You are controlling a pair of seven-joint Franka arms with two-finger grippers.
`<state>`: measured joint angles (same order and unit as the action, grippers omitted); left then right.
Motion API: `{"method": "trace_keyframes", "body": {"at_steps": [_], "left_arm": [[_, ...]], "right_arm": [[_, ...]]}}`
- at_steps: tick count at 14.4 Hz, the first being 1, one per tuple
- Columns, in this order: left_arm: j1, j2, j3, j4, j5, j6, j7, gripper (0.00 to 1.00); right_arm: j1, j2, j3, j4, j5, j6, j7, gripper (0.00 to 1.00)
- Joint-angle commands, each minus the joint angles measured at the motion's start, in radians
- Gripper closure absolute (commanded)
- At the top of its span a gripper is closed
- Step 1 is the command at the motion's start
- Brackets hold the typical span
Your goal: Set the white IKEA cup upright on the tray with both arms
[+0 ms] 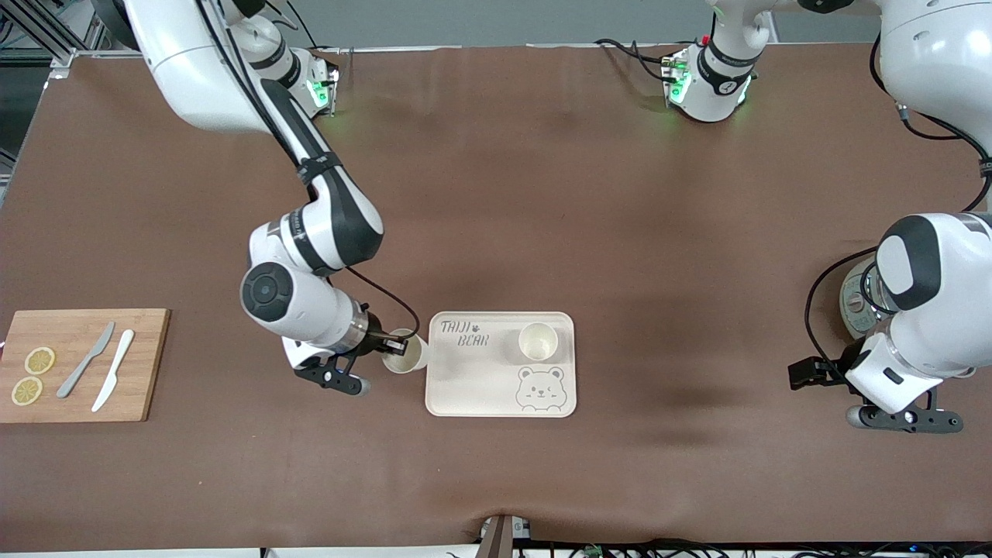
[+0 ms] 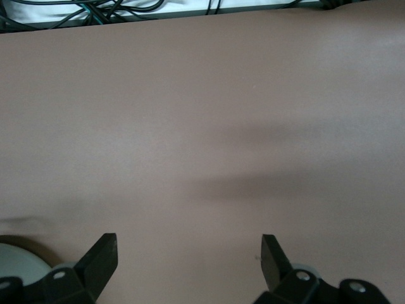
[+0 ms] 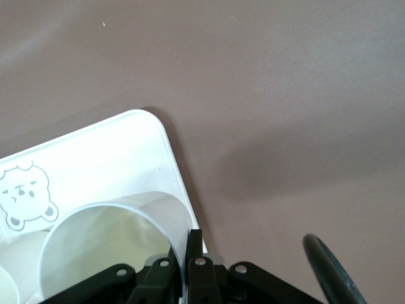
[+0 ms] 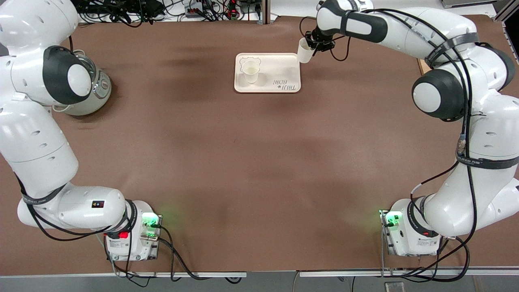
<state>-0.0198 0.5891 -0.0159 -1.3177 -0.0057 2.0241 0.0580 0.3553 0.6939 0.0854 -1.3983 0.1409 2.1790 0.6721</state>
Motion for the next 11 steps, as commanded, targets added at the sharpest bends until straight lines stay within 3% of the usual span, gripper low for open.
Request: {"method": "trace_keyframes", "body": {"at_steps": [1,3,5,9,11], "left_arm": [[0.003,-0.089,-0.002,-0.15,-0.017,0.079,0.013,0.0],[0.009,-0.179,-0.006,-0.341,-0.022,0.241,0.013,0.0],[0.009,-0.244,-0.006,-0.457,-0.034,0.309,0.014,0.0],[0.008,-0.403,-0.012,-0.59,-0.04,0.303,0.008,0.0],[0.003,-0.492,-0.013,-0.601,-0.063,0.21,0.002,0.0]], "right_arm": [[0.046,0.039,-0.01,0.021,-0.044,0.05,0.101,1.0],[0.065,0.052,-0.012,0.021,-0.049,0.088,0.148,1.0],[0.083,0.064,-0.012,0.021,-0.07,0.119,0.199,1.0],[0.109,0.098,-0.012,0.021,-0.11,0.171,0.273,1.0],[0.12,0.111,-0.012,0.021,-0.112,0.2,0.303,1.0]]}}
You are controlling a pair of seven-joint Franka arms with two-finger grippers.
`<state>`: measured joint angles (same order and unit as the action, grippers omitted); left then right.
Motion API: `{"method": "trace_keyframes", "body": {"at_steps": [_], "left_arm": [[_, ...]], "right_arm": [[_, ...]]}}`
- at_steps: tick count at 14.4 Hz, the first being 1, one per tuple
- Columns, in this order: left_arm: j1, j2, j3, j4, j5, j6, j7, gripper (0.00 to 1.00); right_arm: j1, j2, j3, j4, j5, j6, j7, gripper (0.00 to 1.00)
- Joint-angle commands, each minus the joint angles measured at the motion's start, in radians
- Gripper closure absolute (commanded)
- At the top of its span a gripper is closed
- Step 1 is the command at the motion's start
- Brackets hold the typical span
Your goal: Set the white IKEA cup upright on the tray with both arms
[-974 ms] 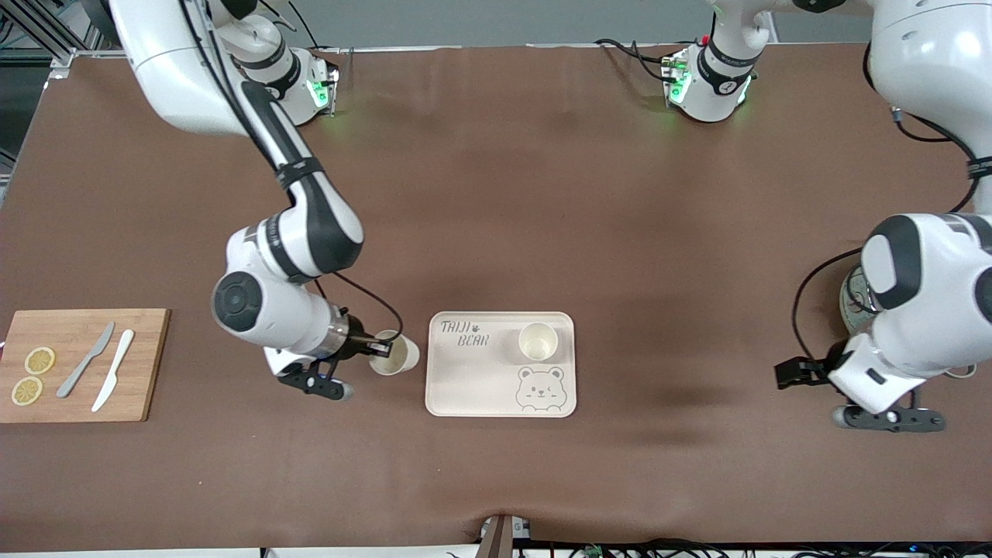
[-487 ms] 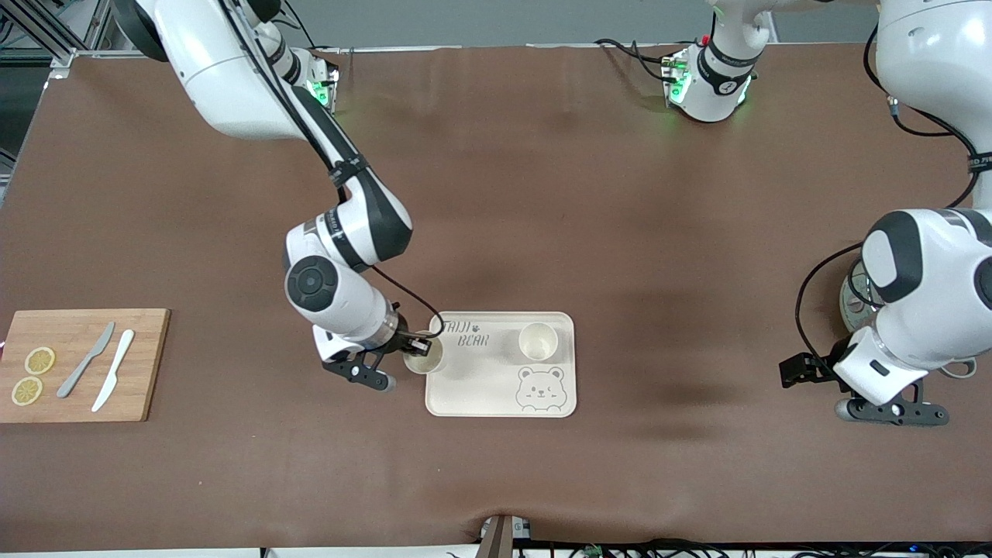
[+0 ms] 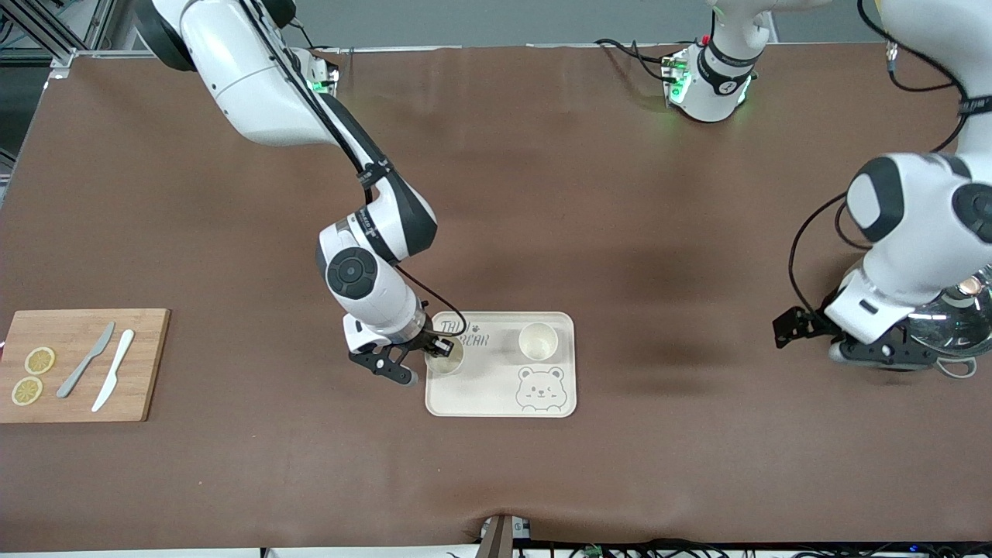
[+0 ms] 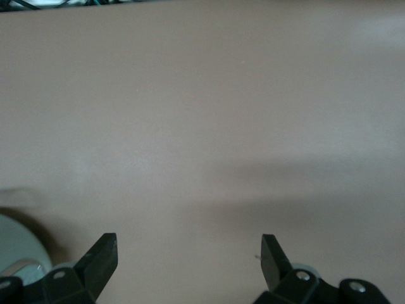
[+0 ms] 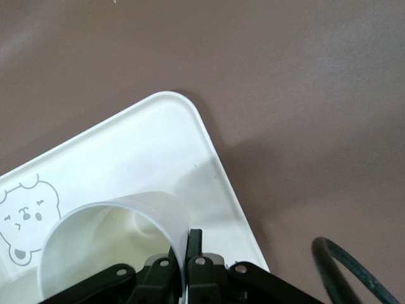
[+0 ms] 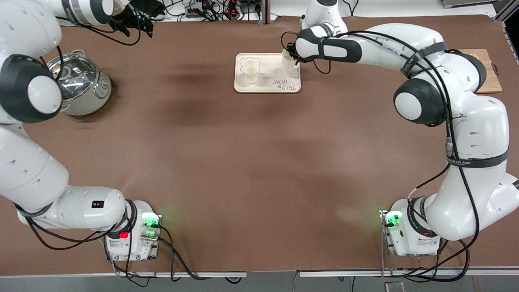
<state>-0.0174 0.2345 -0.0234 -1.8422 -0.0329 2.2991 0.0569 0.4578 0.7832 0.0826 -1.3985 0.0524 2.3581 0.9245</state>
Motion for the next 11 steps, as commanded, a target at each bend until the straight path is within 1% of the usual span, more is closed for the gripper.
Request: {"method": "trace_keyframes", "body": {"at_steps": [1,3,4,6,7,9,11], "left_arm": [[0.002,-0.179,-0.006,-0.066,-0.045,-0.132,-0.008,0.0],[0.002,-0.254,-0.006,-0.039,-0.051,-0.255,-0.023,0.0],[-0.001,-0.274,-0.006,-0.016,-0.056,-0.309,-0.046,0.0],[-0.004,-0.279,-0.029,0.047,-0.056,-0.409,-0.084,0.0],[-0.003,-0.276,-0.036,0.063,-0.055,-0.43,-0.084,0.0],[0.001,-0.277,-0.038,0.063,-0.053,-0.447,-0.072,0.0],[0.007,-0.288,-0.027,0.069,-0.051,-0.478,-0.065,0.0]], "right_arm": [[0.028,0.028,-0.012,0.021,-0.031,0.032,0.062,1.0],[0.047,0.037,-0.027,0.021,-0.051,0.038,0.088,1.0],[0.048,0.042,-0.027,0.021,-0.055,0.04,0.091,1.0],[0.054,0.047,-0.032,0.021,-0.057,0.05,0.093,1.0],[0.056,0.051,-0.032,0.021,-0.059,0.053,0.093,1.0],[0.064,0.054,-0.037,0.021,-0.062,0.056,0.094,1.0],[0.074,0.063,-0.043,0.021,-0.08,0.058,0.117,1.0]]}}
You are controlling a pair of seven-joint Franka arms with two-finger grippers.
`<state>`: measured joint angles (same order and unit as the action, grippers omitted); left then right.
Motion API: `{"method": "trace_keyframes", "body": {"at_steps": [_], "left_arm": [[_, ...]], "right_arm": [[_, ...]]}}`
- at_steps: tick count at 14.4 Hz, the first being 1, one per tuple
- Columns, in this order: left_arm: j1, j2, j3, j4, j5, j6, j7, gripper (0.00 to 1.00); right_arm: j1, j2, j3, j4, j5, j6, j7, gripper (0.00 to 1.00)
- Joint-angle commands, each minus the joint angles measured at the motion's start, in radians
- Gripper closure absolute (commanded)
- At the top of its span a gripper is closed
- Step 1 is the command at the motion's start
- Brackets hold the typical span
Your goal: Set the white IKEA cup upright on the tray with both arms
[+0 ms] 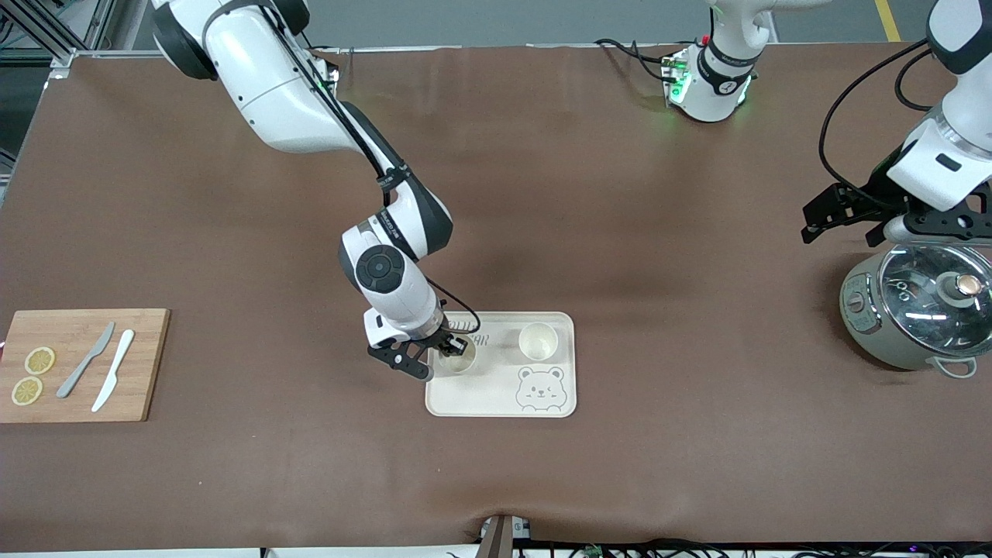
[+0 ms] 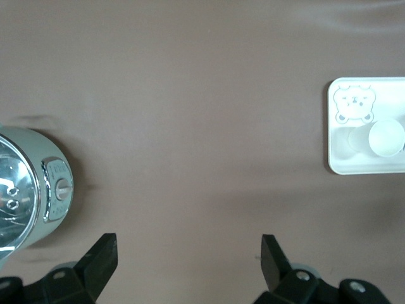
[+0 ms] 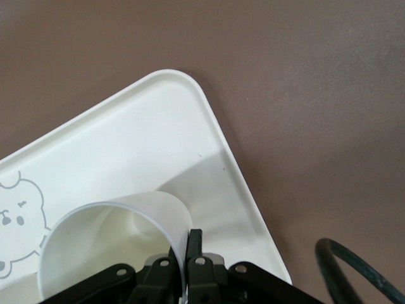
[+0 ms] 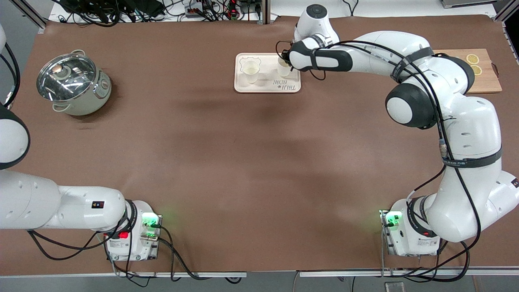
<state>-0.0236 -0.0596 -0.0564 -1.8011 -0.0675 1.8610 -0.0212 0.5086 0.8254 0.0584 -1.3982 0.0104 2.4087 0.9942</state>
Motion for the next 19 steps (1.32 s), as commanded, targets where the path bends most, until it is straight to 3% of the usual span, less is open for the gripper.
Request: {"method": "trace_keyframes", "body": {"at_steps": [1,8,9,12,17,19], "left_arm": [[0.03,-0.005,0.007,0.037,-0.015,-0.042,0.015,0.0],[0.092,0.012,0.009,0.135,-0.009,-0.046,0.029,0.0],[0.094,0.024,0.009,0.153,-0.011,-0.046,0.03,0.0],[0.082,0.072,0.003,0.209,-0.008,-0.046,0.021,0.0],[0.073,0.066,0.006,0.217,-0.006,-0.071,0.061,0.0],[-0.014,0.067,0.068,0.217,0.014,-0.106,0.058,0.0]], "right_arm": [[0.031,0.024,-0.026,0.021,-0.056,0.007,0.063,1.0],[0.033,0.024,-0.028,0.021,-0.066,0.015,0.072,0.98],[0.033,0.024,-0.028,0.021,-0.066,0.015,0.07,0.85],[0.033,0.024,-0.028,0.019,-0.07,0.015,0.069,0.0],[0.033,0.024,-0.028,0.019,-0.086,0.015,0.069,0.0],[0.033,0.023,-0.028,0.019,-0.095,0.013,0.069,0.0]]}}
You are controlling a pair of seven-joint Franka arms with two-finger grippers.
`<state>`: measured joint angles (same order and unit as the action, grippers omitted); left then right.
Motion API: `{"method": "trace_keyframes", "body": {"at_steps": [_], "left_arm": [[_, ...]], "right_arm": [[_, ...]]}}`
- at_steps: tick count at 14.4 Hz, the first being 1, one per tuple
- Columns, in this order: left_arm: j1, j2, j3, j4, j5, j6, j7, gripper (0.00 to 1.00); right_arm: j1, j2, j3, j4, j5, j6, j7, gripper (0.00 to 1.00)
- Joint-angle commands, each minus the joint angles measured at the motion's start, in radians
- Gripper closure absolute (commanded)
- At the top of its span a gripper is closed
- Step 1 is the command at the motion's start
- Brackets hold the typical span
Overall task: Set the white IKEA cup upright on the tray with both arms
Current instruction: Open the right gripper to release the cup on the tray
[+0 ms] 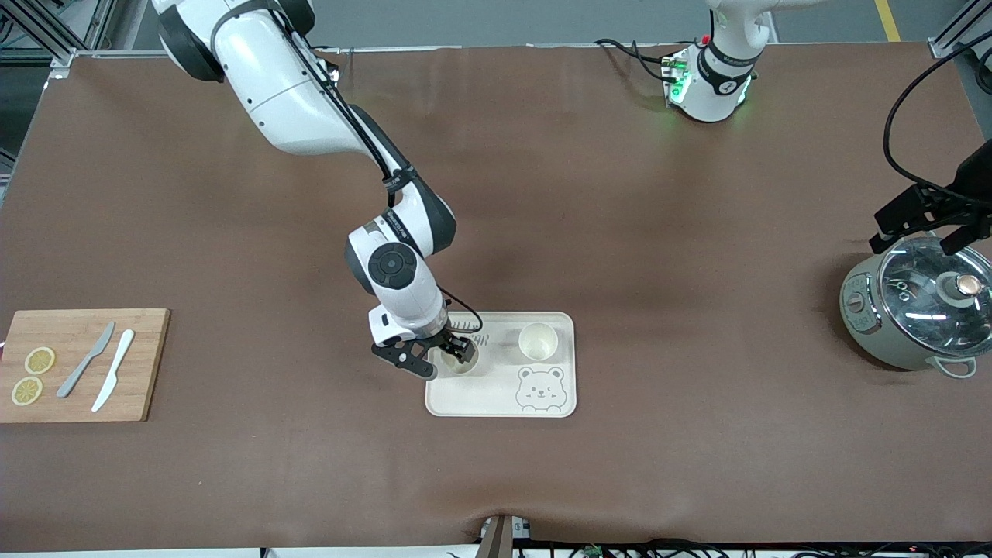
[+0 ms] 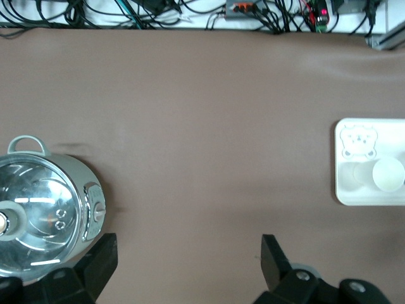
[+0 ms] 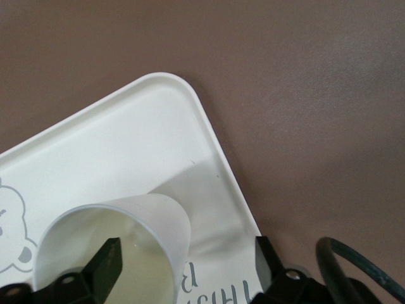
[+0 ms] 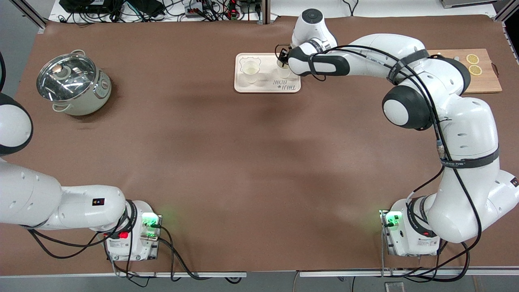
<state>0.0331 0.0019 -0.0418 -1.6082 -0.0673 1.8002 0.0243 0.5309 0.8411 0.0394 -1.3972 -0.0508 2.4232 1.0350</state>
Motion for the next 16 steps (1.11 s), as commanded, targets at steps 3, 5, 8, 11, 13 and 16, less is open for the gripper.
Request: {"method": "trace_keyframes", "body": {"at_steps": [3,5,8,11,13,16], "left_arm": [[-0.097,0.007,0.076,0.022,0.021,-0.053,0.012,0.0],[-0.096,0.007,0.074,0.021,0.021,-0.055,0.019,0.0],[-0.094,0.006,0.068,0.025,0.02,-0.074,0.017,0.0],[-0.094,0.003,0.027,0.027,0.009,-0.078,-0.038,0.0],[-0.096,0.004,0.011,0.03,0.015,-0.087,-0.069,0.0],[-0.094,0.006,0.006,0.028,0.024,-0.096,-0.06,0.0]], "right_arm": [[0.001,-0.02,-0.009,0.018,-0.04,-0.015,0.019,0.0],[-0.006,-0.071,-0.009,0.018,-0.038,-0.064,0.01,0.0],[-0.022,-0.183,-0.009,0.012,-0.037,-0.232,-0.05,0.0],[-0.029,-0.356,-0.006,0.001,-0.032,-0.491,-0.094,0.0],[-0.035,-0.482,-0.006,-0.038,-0.021,-0.603,-0.125,0.0],[-0.06,-0.65,-0.004,-0.124,-0.02,-0.712,-0.177,0.0]]}}
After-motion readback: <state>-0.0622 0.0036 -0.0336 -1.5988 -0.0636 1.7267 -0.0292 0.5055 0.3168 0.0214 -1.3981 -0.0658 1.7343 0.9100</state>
